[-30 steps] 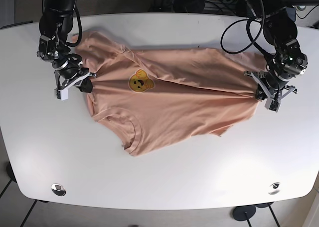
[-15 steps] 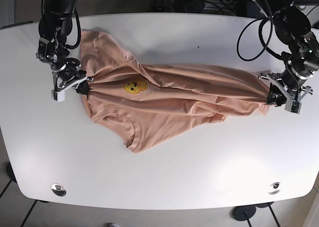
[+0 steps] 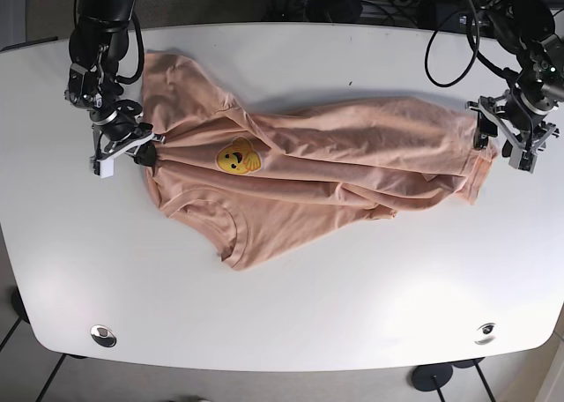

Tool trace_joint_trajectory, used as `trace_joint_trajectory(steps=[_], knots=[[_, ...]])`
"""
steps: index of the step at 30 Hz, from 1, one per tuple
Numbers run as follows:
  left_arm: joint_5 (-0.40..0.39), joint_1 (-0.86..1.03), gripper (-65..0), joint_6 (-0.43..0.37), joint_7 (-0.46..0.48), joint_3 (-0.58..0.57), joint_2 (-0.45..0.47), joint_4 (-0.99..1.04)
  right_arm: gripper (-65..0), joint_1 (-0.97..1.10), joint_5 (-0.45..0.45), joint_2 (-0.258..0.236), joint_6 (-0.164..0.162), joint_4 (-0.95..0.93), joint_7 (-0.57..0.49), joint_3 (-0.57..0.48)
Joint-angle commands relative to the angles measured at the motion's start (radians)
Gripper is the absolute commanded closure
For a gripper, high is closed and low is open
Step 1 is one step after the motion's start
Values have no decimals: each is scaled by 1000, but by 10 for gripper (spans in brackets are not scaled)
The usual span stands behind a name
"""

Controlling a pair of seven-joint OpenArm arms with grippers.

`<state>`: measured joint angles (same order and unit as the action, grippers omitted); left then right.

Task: Fold the T-shirt properly
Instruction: 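Regrasp the shirt edge with the left gripper, right gripper holding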

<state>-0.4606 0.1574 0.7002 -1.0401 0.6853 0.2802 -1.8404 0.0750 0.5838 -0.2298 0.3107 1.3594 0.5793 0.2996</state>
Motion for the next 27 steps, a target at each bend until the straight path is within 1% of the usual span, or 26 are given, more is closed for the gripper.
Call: trace_joint_trajectory(steps=[1,3,4,7,9,12,15,19,20,22,24,27], knots=[[-11,-25,-336,-2,70,-19,12,31,-17,-7,2,-10,-5,12,6,2],[-11,-60,-336,-2,126,-69,12,140,-17,-8,2,-10,-5,12,6,0],[-11,-83,-335,-2,139,-78,17,192,-17,-8,2,-9,-5,12,6,0],[-10,-155,-333,-2,183,-75,21,302,-17,-8,2,-9,-5,12,6,0],[3,-177,-333,-2,205,-77,41,345,-17,-7,2,-9,-5,13,6,0],[78,-235,-333,-2,249,-77,44,417,-17,-7,2,-9,-5,13,6,0],[225,-364,-332,-2,318,-75,49,585,-17,-7,2,-9,-5,15,6,0],[383,-494,-332,-2,413,-77,54,782,-19,-7,2,-9,-5,15,6,0],[406,-520,-332,-2,430,-77,69,830,-19,-7,2,-9,-5,15,6,0],[423,-572,-332,-2,461,-78,80,933,-19,-7,2,-9,-5,15,5,0],[423,-612,-332,-2,481,-78,103,1019,-19,-8,5,-9,-5,15,5,0],[423,-641,-332,-2,482,-82,123,1112,-19,-7,6,-9,-5,15,3,3]])
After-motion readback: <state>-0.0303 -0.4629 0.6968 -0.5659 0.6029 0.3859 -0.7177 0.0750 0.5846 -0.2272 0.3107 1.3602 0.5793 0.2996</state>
